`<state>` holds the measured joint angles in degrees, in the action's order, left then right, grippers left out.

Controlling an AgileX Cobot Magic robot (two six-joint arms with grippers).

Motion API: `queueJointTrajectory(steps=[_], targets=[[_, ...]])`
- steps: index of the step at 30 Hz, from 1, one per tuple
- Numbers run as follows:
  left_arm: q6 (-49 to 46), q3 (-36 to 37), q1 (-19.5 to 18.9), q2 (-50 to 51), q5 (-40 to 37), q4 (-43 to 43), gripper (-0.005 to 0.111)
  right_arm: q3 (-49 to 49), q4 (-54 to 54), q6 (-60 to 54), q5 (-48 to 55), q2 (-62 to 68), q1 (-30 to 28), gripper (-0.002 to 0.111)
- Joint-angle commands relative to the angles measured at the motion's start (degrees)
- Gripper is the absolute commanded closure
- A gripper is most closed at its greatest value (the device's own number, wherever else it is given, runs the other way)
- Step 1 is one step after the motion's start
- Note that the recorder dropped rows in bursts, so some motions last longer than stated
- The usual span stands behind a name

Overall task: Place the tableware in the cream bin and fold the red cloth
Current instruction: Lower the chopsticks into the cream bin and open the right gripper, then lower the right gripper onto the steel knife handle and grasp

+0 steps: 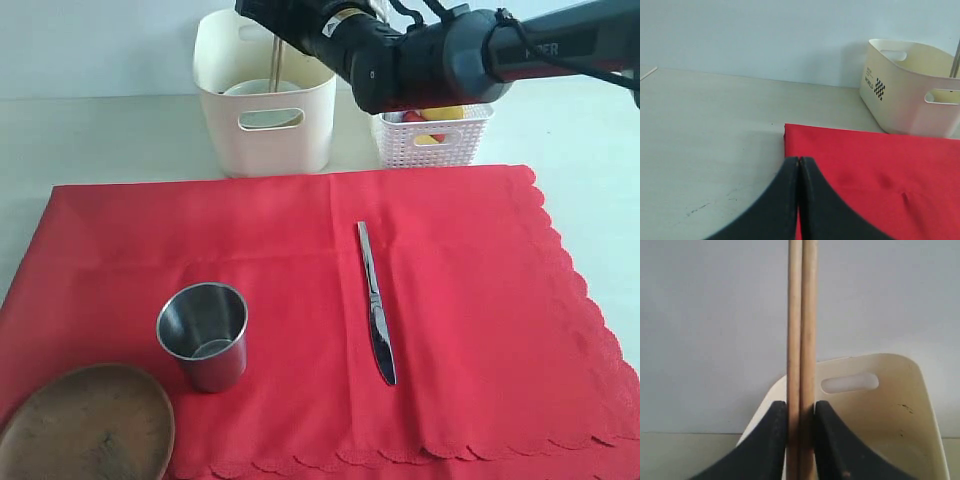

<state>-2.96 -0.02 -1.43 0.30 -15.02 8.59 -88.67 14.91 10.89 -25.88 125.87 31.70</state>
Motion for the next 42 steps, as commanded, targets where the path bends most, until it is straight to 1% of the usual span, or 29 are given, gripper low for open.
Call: queueJointTrajectory(steps=[1, 6, 9, 11, 16, 21, 23, 26, 29, 31, 34, 37, 40, 42], targets=[[-0.01, 0.02, 0.25, -0.30, 0.43, -0.37, 0.104, -0.36, 0.05, -0.71, 0.51, -0.02, -0.20, 0.071], [-0.01, 0.02, 0.25, -0.30, 0.43, -0.37, 0.104, -0.36, 0.05, -0.29, 0.51, -0.02, -0.20, 0.047], [-0.01, 0.02, 0.25, -0.30, 0.43, -0.37, 0.104, -0.36, 0.05, -0.28, 1.98, -0.29, -0.20, 0.037], [-0.01, 0.02, 0.25, -0.30, 0.43, -0.37, 0.104, -0.36, 0.05, -0.28, 3.13, -1.29, -0.20, 0.035], [-0.01, 0.02, 0.25, -0.30, 0.43, -0.37, 0.104, -0.36, 0.05, -0.39, 6.30, -4.64, -0.20, 0.035], [-0.01, 0.02, 0.25, -0.30, 0.43, -0.37, 0.104, -0.36, -0.16, -0.93, 16.19, -9.60, -1.42, 0.035], [-0.01, 0.02, 0.25, -0.30, 0.43, -0.37, 0.104, -0.36, -1.00, -3.29, 21.68, -11.31, -1.91, 0.036], [-0.01, 0.02, 0.25, -0.30, 0.43, -0.37, 0.104, -0.36, -1.00, -5.55, 29.44, -13.52, -1.91, 0.041], [-0.01, 0.02, 0.25, -0.30, 0.43, -0.37, 0.104, -0.36, -1.00, -6.99, 36.54, -16.10, -1.91, 0.051], [-0.01, 0.02, 0.25, -0.30, 0.43, -0.37, 0.104, -0.36, -2.66, -7.41, 41.28, -18.06, -1.91, 0.061], [-0.01, 0.02, 0.25, -0.30, 0.43, -0.37, 0.104, -0.25, -3.56, -7.85, 45.90, -20.59, -1.91, 0.074], [-0.01, 0.02, 0.25, -0.30, 0.43, -0.37, 0.104, -0.25, -3.05, -7.85, 48.40, -21.56, -1.70, 0.087], [-0.01, 0.02, 0.25, -0.30, 0.43, -0.37, 0.104, -0.25, -3.16, -7.85, 50.84, -22.22, -1.05, 0.097], [-0.01, 0.02, 0.25, -0.30, 0.43, -0.37, 0.104, -0.25, -2.83, -7.85, 54.42, -22.45, -0.72, 0.103]])
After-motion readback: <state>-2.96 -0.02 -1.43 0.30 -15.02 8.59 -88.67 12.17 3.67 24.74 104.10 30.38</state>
